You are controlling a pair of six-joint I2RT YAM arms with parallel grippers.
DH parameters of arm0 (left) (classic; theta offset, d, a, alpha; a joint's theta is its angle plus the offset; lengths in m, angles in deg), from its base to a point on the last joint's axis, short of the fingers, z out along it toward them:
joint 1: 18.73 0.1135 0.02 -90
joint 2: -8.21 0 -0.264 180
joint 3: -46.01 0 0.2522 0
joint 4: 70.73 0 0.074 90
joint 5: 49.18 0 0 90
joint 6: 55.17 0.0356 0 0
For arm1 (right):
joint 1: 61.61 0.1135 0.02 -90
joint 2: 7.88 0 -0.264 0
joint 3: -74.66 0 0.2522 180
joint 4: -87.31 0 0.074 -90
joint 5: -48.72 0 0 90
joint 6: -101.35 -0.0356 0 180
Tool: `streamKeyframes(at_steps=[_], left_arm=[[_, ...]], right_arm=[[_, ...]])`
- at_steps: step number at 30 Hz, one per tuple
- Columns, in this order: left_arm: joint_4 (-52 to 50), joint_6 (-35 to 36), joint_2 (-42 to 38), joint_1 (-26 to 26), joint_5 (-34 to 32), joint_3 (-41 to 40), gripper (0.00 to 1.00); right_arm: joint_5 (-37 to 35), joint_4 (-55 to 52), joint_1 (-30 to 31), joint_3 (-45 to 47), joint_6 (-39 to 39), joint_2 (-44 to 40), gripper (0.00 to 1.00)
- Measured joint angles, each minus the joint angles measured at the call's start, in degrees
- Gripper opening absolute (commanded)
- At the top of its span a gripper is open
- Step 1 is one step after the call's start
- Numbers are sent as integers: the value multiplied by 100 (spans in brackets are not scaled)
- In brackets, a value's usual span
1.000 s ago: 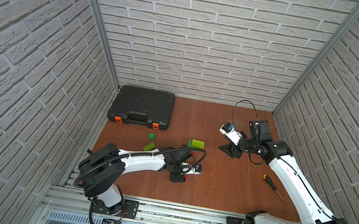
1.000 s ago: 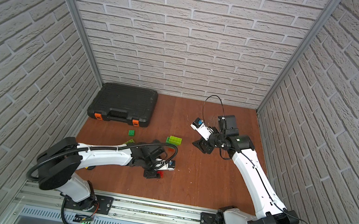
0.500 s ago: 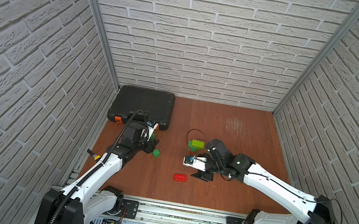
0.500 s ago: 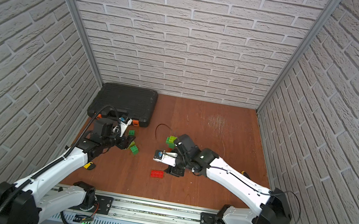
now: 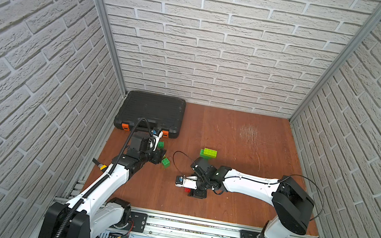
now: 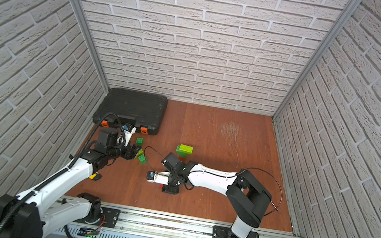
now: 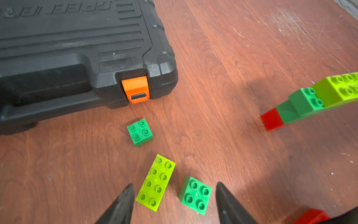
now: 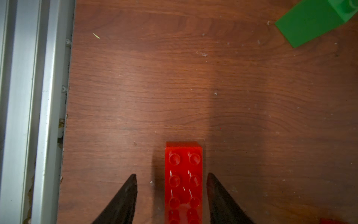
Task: Assemble a spoon with lego
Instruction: Pick up the lego brick from the center of the board.
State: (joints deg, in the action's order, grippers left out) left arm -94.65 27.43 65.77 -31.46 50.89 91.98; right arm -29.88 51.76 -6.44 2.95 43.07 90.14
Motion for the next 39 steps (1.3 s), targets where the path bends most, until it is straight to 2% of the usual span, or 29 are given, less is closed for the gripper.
streamKeyframes(at_steps=[12, 17, 20, 25, 28, 33, 36, 39], left_arm=[[164, -116, 94, 9, 52, -48, 65], [188, -144, 144, 9, 61, -57, 64], [203, -144, 144, 9, 74, -57, 64], [341, -153, 155, 7, 221, -98, 65], [610, -149, 173, -92, 354, -208, 66], [1259, -208, 494, -476, 577, -291, 66], [1685, -337, 1060, -702, 649, -199, 66], [2055, -516, 1661, -898, 664, -57, 65]], right_arm=[[-63, 24, 7, -4, -15, 323, 45], [-109, 13, 7, -138, -50, 391, 28], [-129, 7, 7, -208, -90, 391, 21], [-151, -282, -15, -297, -116, 297, 18], [-149, -780, -120, -455, -133, -103, 18], [-236, -1930, -693, -1368, 42, -1178, 18], [-282, -2433, -1220, -2006, 313, -1467, 18], [-363, -2828, -1714, -2433, 588, -1408, 18]])
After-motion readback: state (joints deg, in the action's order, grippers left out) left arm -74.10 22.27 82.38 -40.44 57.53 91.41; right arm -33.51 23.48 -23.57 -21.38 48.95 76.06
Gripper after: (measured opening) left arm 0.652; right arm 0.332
